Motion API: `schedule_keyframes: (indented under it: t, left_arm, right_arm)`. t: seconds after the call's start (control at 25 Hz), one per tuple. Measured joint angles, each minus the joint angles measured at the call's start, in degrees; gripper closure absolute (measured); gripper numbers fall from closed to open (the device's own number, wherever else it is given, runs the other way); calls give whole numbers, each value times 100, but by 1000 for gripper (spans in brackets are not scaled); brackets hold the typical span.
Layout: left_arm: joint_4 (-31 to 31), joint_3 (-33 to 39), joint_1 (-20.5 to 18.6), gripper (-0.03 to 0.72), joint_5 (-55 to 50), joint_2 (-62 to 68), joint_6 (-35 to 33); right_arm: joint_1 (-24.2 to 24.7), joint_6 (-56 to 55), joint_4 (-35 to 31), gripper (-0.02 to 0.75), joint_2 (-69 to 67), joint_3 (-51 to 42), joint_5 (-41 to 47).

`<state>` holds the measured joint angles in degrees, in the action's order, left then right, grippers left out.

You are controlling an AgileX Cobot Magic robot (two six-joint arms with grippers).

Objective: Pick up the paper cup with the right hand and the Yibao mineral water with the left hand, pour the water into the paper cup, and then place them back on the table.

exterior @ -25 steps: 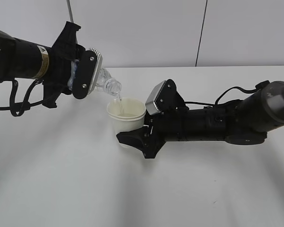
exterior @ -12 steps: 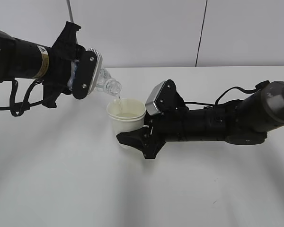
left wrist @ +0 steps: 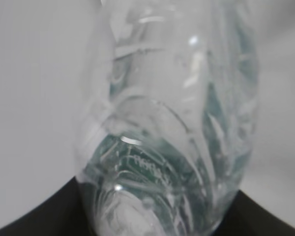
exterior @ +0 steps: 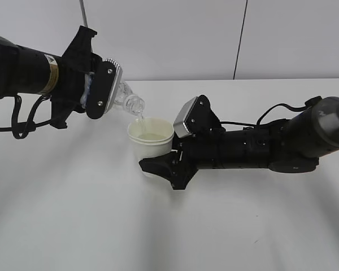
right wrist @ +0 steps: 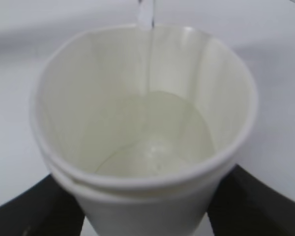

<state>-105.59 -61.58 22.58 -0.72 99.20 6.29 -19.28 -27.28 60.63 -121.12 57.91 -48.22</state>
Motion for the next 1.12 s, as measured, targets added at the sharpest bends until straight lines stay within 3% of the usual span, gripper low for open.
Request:
schedule_keyframes:
  t: [1.12]
  left_arm:
    - [0, 0, 0, 326, 0, 0, -157]
  right_arm:
    - [0, -4, 14, 217, 0, 0, 0]
